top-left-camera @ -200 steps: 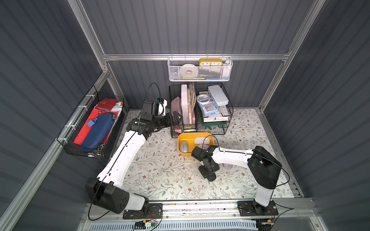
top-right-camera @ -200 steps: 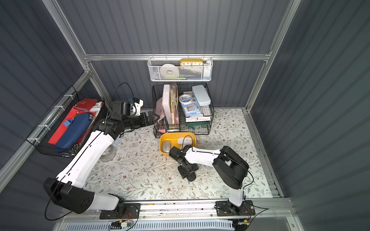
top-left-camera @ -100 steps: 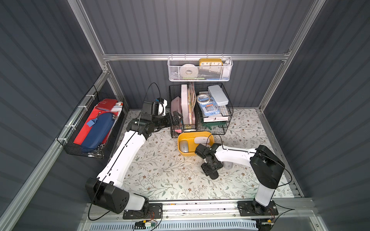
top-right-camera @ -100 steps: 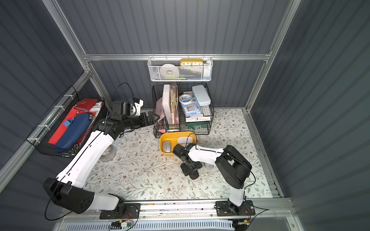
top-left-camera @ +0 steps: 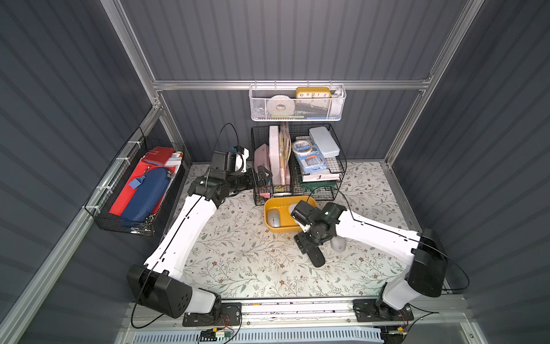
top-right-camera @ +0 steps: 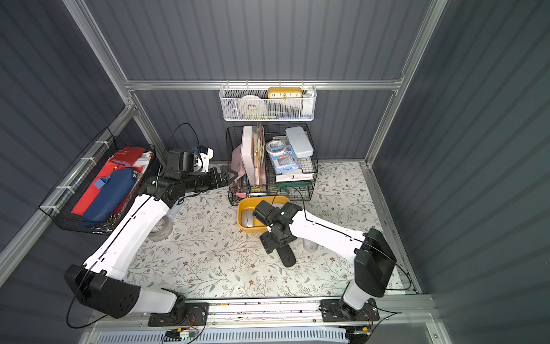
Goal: Take out the mouse from the storage box
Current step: Place the mouse at the center of the board, then adjust the mouse in the storage box.
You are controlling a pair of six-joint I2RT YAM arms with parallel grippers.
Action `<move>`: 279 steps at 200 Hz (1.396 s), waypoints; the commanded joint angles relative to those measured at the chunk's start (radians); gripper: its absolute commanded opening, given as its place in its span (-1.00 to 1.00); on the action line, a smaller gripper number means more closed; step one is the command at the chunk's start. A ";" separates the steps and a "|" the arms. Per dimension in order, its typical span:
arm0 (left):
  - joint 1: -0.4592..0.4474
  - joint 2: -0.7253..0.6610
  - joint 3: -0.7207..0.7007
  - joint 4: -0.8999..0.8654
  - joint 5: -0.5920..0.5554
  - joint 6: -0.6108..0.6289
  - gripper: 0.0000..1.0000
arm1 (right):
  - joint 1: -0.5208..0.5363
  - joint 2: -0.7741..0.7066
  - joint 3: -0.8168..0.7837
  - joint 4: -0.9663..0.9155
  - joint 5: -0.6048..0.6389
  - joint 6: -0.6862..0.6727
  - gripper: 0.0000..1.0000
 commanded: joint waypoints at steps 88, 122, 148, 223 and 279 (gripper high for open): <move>0.006 0.011 0.086 -0.030 -0.021 0.025 0.98 | -0.132 0.641 0.689 0.019 0.009 -0.041 0.56; 0.005 -0.004 0.077 -0.042 -0.034 0.029 0.98 | -0.148 0.718 0.713 0.049 -0.052 -0.027 0.56; 0.005 -0.004 0.070 -0.041 -0.038 0.033 0.98 | -0.146 0.742 0.705 0.074 -0.109 -0.018 0.58; 0.005 -0.008 0.055 -0.033 -0.035 0.033 0.98 | -0.125 0.787 0.718 0.102 -0.138 0.006 0.62; 0.005 -0.019 0.044 -0.030 -0.036 0.034 0.99 | -0.114 0.816 0.733 0.103 -0.146 0.000 0.62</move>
